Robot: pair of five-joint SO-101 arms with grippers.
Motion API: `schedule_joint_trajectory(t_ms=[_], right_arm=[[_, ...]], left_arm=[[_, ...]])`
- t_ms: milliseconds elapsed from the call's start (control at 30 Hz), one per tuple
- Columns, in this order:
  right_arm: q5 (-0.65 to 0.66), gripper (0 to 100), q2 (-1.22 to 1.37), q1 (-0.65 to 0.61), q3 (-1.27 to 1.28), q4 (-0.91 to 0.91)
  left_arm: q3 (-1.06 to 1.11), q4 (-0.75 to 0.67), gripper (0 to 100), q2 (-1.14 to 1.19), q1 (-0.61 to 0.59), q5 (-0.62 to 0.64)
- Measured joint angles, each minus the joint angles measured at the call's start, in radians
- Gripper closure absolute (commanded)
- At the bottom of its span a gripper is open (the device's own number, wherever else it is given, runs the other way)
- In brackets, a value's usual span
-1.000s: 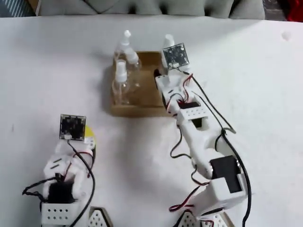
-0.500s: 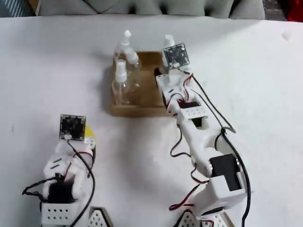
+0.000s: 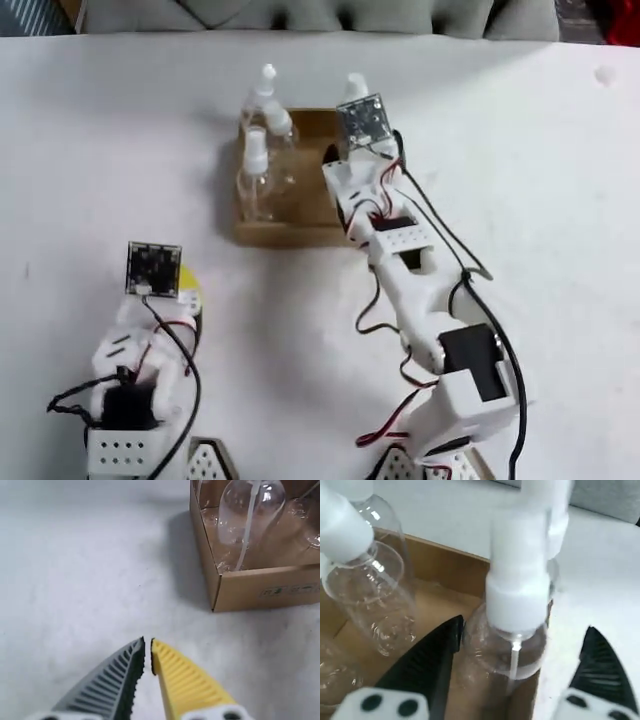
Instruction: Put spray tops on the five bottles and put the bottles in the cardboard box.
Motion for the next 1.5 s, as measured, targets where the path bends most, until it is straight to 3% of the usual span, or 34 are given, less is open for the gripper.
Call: schedule_joint_trajectory(t_ms=[300, 467, 900, 1500], right_arm=[[0.000, 68.2, 0.000, -0.003, 0.000, 0.000], [-0.002, 59.3, 0.000, -0.009, 0.000, 0.000], [-0.002, 58.9, -0.006, -0.020, 0.000, 0.003], [-0.002, 59.0, -0.486, -0.018, 0.296, 0.278]], left_arm=[[0.000, 0.000, 98, 0.000, 0.000, 0.000], [0.000, 0.000, 98, 0.000, 0.000, 0.000], [0.000, 0.000, 98, 0.000, 0.000, 0.000], [0.000, 0.000, 98, 0.000, 0.000, 0.000]])
